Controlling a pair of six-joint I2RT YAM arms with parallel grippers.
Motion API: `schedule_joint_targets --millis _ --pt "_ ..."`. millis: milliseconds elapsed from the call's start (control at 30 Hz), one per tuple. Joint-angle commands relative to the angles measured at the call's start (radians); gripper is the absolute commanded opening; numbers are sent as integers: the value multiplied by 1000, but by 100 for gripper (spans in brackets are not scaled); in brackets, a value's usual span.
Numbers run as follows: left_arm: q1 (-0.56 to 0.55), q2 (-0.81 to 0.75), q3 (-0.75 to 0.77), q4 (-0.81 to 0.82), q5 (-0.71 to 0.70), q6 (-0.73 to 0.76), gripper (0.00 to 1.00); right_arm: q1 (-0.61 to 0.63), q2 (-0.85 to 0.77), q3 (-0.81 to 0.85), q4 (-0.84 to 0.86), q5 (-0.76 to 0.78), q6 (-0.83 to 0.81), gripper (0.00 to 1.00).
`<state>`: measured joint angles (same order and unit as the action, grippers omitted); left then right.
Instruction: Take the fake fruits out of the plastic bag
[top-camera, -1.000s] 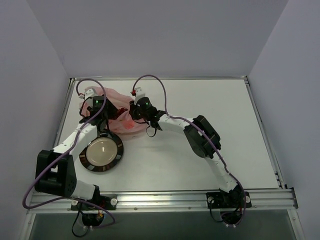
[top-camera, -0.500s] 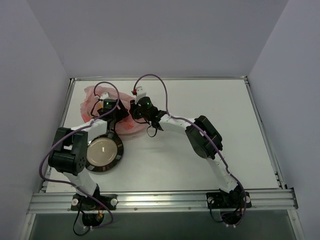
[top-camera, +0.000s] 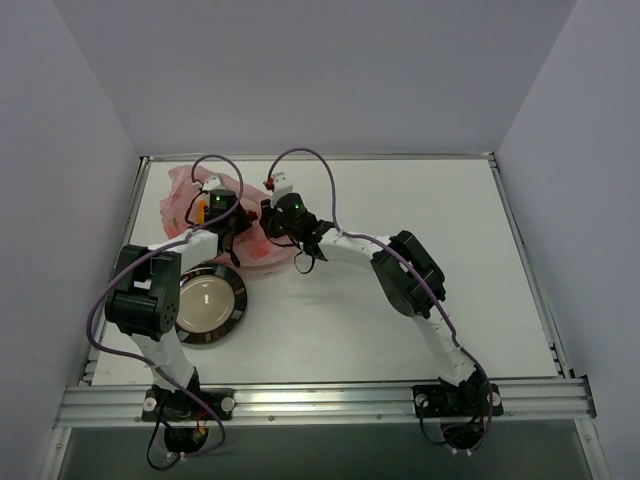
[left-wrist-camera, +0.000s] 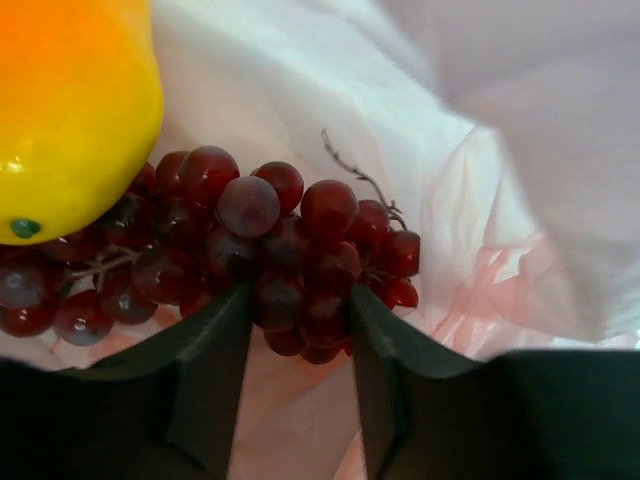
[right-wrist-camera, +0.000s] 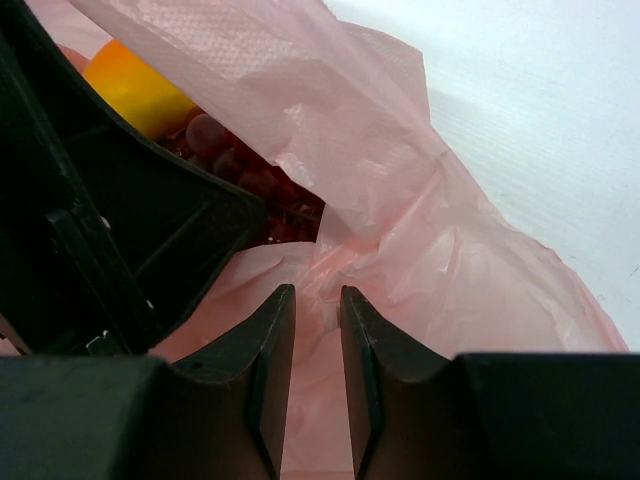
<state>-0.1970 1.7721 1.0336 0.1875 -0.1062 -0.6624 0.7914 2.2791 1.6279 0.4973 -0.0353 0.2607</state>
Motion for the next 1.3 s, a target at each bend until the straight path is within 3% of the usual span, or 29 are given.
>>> schedule_joint_targets --millis 0,100,167,200,667,1267 --pt "2 -63 -6 93 -27 -5 36 -8 -72 -14 29 -15 -14 21" --pt "13 -53 3 92 -43 -12 22 -8 -79 -25 30 -23 -20 21" --pt "21 -48 17 90 -23 -16 4 -8 -84 -31 30 -20 -28 21" --pt "22 -56 22 84 -23 -14 2 -9 -89 -33 27 -17 -29 21" --pt "22 -281 28 4 0 -6 2 -15 -95 -11 41 -5 2 21" --pt "50 -695 52 -309 261 -78 2 -26 -70 50 27 100 107 20"
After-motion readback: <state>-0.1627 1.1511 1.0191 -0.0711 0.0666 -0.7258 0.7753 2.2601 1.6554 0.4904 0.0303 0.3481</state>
